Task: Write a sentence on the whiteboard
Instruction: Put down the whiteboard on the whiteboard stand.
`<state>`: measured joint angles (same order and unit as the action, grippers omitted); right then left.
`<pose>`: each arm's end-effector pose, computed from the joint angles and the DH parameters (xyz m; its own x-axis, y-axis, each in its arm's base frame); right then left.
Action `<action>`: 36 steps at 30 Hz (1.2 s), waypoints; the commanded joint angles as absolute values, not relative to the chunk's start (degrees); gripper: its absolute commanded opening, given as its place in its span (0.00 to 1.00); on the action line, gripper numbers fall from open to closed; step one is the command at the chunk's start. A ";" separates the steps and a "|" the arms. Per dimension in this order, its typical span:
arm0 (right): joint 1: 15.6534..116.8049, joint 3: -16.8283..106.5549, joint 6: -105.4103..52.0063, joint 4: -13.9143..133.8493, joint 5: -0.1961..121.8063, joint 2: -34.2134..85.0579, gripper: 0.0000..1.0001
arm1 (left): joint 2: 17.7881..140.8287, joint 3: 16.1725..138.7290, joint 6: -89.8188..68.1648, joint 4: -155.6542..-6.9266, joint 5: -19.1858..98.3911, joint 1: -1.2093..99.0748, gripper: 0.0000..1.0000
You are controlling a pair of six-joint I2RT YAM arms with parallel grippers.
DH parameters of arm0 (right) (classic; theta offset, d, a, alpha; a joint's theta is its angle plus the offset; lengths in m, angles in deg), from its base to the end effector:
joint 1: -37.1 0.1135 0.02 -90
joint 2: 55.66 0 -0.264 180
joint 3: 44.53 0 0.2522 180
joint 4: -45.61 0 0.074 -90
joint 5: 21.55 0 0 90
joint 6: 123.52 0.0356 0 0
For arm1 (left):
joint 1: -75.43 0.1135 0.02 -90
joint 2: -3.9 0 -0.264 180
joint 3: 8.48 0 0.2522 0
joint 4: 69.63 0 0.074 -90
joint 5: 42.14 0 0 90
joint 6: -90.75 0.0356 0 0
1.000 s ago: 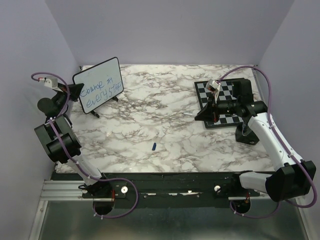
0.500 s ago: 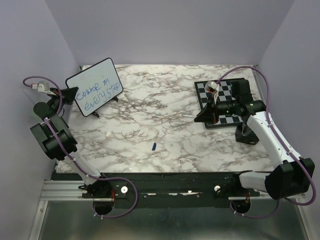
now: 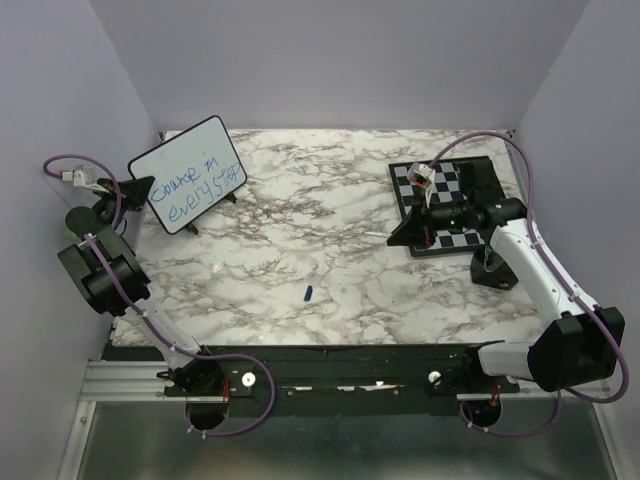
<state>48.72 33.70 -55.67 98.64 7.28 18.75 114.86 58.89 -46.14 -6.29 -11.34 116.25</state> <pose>0.2486 0.0830 0.3156 -0.4389 -0.2759 -0.8551 -0.8888 0.2732 0.3680 0.3105 0.2278 0.2173 -0.0275 -0.5177 -0.8551 0.3760 0.7872 -0.4887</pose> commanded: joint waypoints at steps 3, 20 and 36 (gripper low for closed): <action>48.62 34.88 -56.98 100.24 5.43 19.84 0.01 | 115.97 55.83 -37.92 13.20 -13.05 115.61 0.00; 48.79 35.15 -57.77 101.03 4.46 15.54 0.01 | 91.11 35.26 -28.51 -7.71 7.07 99.27 0.00; 48.79 34.97 -56.72 100.15 5.60 13.34 0.01 | 93.98 32.44 -35.27 -9.84 20.17 75.53 0.00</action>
